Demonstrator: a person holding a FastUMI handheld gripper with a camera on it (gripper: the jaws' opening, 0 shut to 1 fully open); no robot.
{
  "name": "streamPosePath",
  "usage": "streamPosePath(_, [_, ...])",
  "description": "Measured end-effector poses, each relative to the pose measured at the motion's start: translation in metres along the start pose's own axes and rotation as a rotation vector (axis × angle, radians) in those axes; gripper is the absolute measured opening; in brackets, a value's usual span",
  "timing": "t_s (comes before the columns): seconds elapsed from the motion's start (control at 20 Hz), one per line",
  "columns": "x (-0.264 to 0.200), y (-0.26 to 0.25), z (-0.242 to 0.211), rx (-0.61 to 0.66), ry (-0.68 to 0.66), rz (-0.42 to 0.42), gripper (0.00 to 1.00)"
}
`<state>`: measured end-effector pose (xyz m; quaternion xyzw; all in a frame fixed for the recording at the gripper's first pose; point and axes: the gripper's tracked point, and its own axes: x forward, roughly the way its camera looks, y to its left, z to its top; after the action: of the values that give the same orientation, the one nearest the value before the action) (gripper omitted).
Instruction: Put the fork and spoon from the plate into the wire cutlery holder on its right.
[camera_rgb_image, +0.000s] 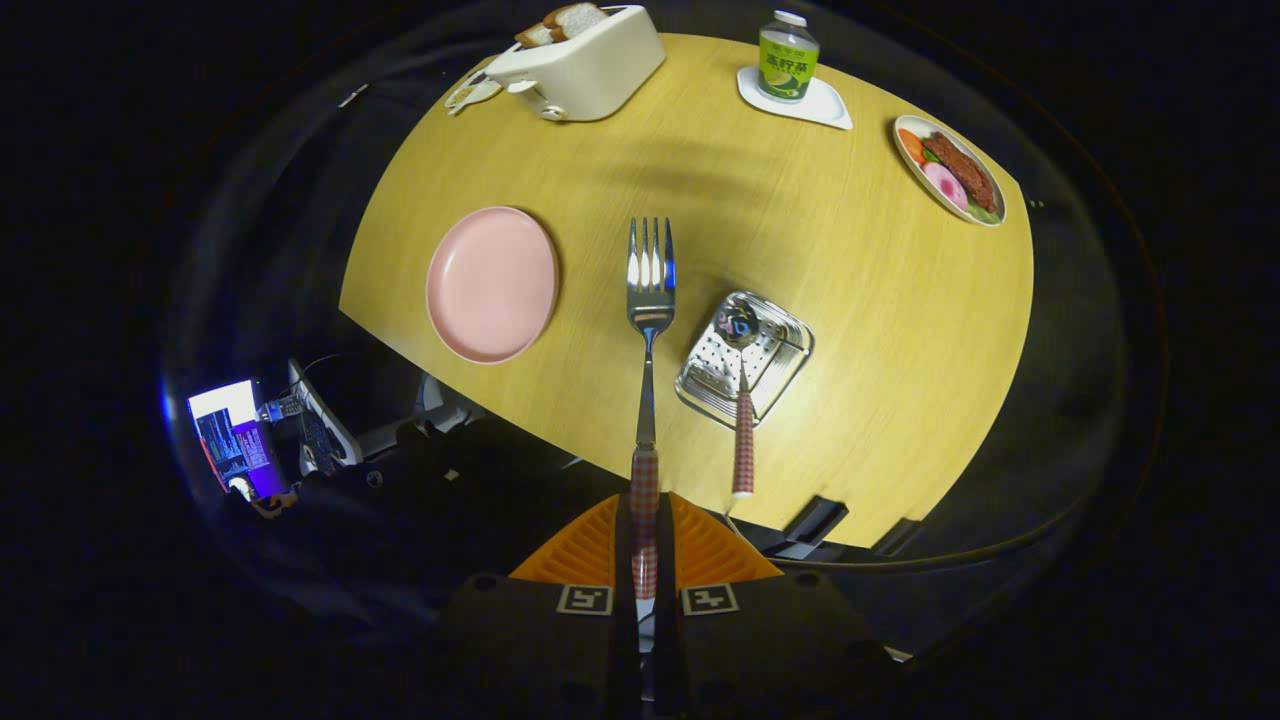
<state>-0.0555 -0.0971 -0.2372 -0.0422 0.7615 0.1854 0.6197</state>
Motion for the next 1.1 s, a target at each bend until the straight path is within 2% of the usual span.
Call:
streamPosePath(0.3, [-0.004, -0.041, -0.026, -0.015, 0.160, -0.062, 0.10])
streamPosePath(0.6, [-0.003, -0.062, -0.039, -0.035, 0.368, -0.126, 0.10])
streamPosePath(1.1, [0.019, -0.058, -0.026, -0.092, 0.602, -0.180, 0.10])
